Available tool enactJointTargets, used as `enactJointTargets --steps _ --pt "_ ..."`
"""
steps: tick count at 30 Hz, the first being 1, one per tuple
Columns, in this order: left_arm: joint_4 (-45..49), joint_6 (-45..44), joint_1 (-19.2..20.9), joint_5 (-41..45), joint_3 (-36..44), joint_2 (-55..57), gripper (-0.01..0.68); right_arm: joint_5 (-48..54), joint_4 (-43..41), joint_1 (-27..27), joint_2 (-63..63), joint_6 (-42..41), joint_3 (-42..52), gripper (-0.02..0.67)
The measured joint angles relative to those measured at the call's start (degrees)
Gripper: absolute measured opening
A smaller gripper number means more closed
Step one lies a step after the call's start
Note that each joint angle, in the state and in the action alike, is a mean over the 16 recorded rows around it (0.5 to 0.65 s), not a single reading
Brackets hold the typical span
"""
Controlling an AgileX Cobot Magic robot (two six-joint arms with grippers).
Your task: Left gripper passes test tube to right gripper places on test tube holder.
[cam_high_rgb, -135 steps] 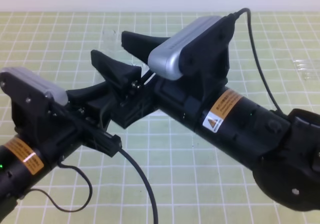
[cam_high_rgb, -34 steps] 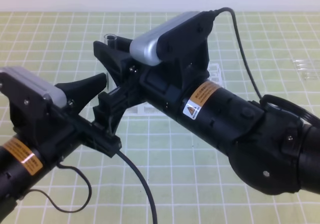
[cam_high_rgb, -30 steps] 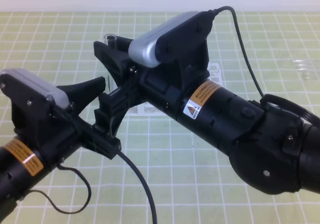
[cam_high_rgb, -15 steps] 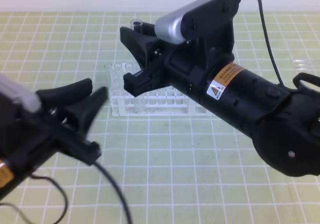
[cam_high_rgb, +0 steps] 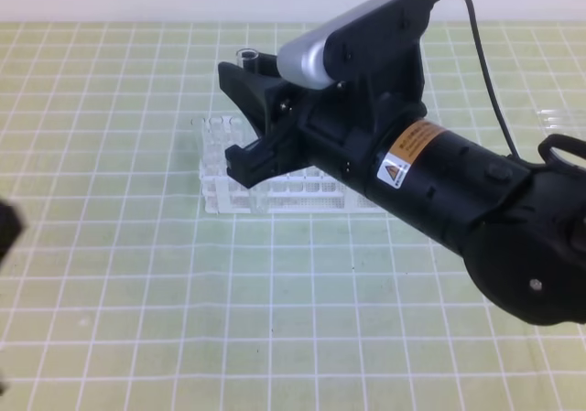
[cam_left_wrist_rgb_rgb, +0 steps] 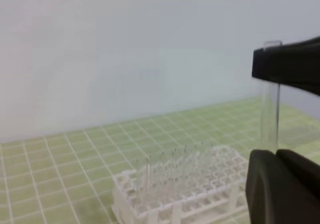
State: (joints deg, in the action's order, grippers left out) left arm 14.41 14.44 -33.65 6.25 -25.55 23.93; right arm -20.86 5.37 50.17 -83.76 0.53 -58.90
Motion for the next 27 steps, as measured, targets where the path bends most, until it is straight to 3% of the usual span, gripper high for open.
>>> enactJointTargets --steps 6,12,27 --pt "-1.21 0.05 0.00 9.00 0.22 -9.63 -0.001 0.17 -0.36 0.00 0.00 0.00 0.00 0.101" --pt "-2.98 0.06 0.00 9.43 2.76 -15.10 -0.001 0.21 -1.00 0.00 0.00 0.00 0.00 0.101" --pt "-6.24 0.05 0.00 -12.45 22.00 -17.74 -0.002 0.27 -1.92 0.00 0.00 0.00 0.00 0.101"
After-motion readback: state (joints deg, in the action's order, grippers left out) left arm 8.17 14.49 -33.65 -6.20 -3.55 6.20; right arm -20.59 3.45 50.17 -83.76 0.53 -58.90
